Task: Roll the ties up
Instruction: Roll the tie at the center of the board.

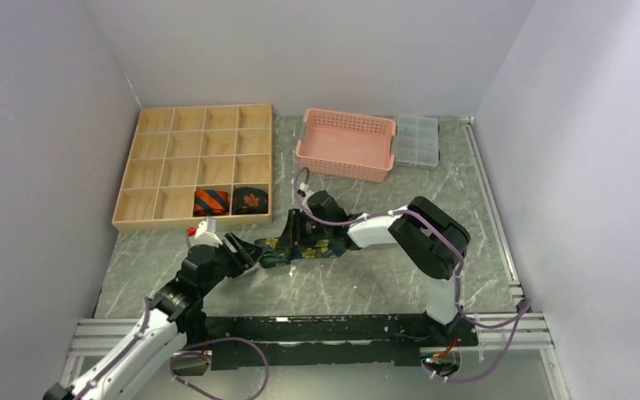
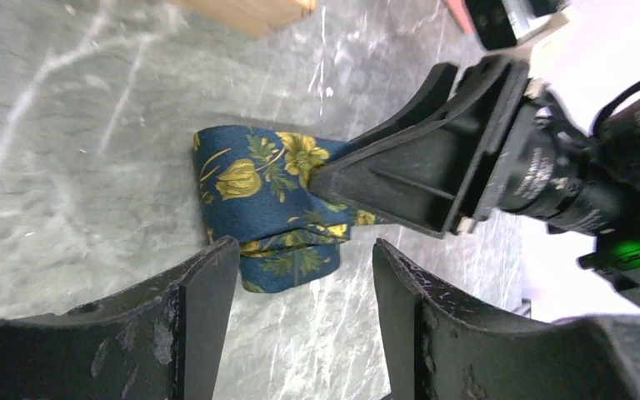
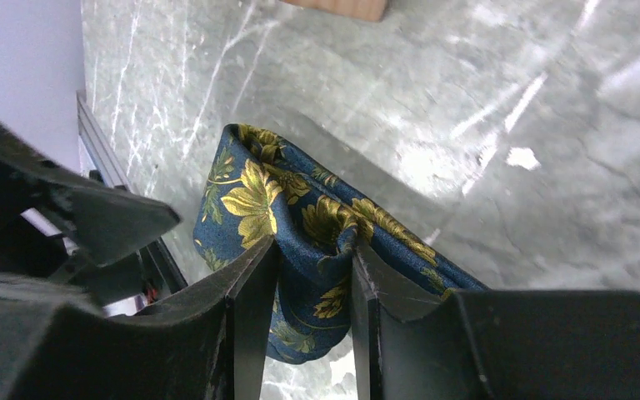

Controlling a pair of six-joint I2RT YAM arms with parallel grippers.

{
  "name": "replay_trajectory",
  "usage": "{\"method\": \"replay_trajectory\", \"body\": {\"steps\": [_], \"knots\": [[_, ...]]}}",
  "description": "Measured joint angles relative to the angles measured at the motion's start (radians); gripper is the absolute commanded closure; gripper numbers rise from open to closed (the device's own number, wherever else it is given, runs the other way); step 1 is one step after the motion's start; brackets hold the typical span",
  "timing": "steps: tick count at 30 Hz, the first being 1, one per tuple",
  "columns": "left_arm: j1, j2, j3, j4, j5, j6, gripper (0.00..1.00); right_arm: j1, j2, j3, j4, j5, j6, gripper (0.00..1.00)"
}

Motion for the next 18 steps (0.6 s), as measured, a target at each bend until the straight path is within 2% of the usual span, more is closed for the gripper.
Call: {"method": "replay_trajectory", "body": {"steps": [4,8,12,15,18], "knots": [[0.000,-0.195,0.101,-0.279,-0.104,-0.007,0.41,0.011,0.039,0.051,0.002,0.001,-0.005,0.61],[0.000,-0.255,0.193,-0.415,-0.137,-0.011,0.51,0.022,0.063,0.079,0.008,0.007,-0.007,0.59],[0.000,-0.150,0.210,-0.465,-0.074,-0.021,0.68,0.031,0.074,0.103,0.005,0.025,-0.016,0.43],[0.000,-0.024,0.209,-0.498,0.002,-0.032,0.72,0.036,0.072,0.116,-0.002,0.046,-0.026,0.34],[0.000,0.004,0.208,-0.523,0.047,-0.037,0.76,0.043,0.049,0.119,-0.032,0.079,-0.041,0.30]]}}
